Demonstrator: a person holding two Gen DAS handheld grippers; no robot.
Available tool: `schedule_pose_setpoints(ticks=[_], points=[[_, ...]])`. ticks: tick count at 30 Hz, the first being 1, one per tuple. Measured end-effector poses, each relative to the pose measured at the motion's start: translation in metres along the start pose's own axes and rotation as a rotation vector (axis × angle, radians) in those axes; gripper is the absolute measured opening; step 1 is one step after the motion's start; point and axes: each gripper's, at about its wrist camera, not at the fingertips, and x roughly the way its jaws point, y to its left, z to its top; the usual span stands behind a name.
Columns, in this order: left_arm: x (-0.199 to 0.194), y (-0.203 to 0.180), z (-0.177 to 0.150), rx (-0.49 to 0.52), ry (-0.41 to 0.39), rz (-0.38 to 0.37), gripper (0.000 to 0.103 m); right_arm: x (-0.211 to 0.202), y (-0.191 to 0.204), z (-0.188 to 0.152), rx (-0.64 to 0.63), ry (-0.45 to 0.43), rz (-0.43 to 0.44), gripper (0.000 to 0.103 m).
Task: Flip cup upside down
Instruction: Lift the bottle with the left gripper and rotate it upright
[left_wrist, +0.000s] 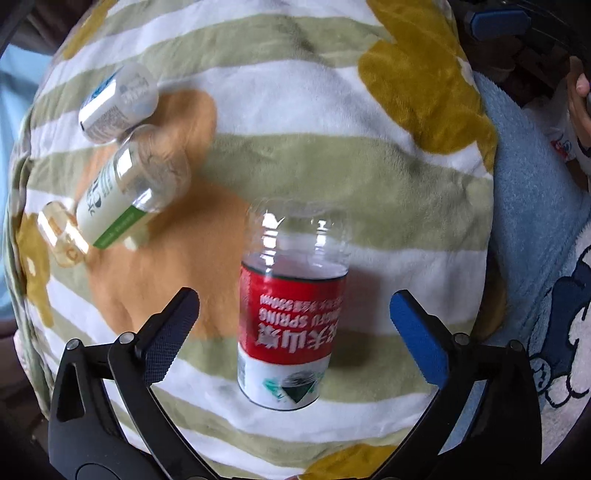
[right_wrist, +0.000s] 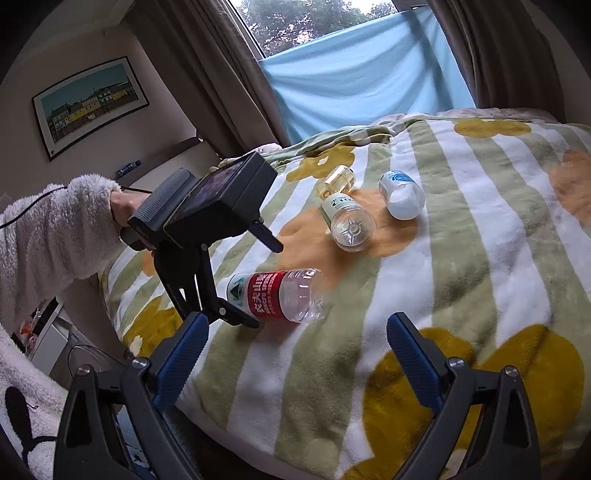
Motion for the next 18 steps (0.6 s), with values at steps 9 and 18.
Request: schedule_pose_setpoints(ticks=[9, 18], points=[[0.027, 0.009, 0.009, -0.016, 0.065, -0.048, 0.091, -0.004, 0.010, -0.010, -0.015, -0.029, -0.046, 0.097], [0.039, 0.024, 0.005, -0.050, 0.075, -0.020, 0.059, 0.010, 0.006, -0.016, 0.037, -0.011, -0.006, 0.097]])
